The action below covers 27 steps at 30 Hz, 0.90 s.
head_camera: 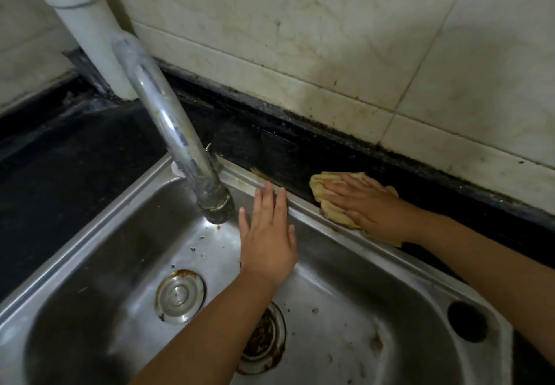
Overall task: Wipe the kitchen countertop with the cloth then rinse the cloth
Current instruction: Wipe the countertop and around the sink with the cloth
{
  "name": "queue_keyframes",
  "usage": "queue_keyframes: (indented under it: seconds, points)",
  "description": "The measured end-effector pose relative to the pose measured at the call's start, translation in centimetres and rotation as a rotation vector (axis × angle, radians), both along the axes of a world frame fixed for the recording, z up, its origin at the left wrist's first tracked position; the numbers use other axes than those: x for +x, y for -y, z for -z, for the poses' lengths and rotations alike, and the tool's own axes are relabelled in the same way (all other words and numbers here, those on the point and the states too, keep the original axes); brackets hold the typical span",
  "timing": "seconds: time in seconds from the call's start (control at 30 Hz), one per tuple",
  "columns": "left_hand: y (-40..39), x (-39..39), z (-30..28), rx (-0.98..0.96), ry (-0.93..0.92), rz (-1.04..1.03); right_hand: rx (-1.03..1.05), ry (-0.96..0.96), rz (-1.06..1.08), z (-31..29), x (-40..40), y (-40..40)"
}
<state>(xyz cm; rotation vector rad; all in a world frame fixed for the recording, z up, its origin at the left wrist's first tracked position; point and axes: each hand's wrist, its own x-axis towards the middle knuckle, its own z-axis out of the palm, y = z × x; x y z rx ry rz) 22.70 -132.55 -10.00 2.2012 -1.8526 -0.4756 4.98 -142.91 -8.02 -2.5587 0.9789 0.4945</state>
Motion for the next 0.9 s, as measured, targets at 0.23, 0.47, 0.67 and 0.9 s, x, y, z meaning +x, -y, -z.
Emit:
queue_keyframes:
  seconds: [0.23,0.47,0.67,0.9]
  points:
    - [-3.1,3.0,0.1,0.080,0.100,-0.107,0.008,0.321,0.253,-1.7,12.7,1.5]
    - [-4.6,4.7,0.2,0.168,0.105,-0.151,-0.107,0.223,0.026,0.9,15.7,0.4]
    - [-3.3,3.5,-0.3,0.089,-0.009,-0.033,-0.060,0.059,0.096,0.8,3.4,-4.1]
    - [-1.8,-0.5,-1.0,0.056,0.056,0.235,-0.044,0.121,0.264,-0.3,1.0,-6.0]
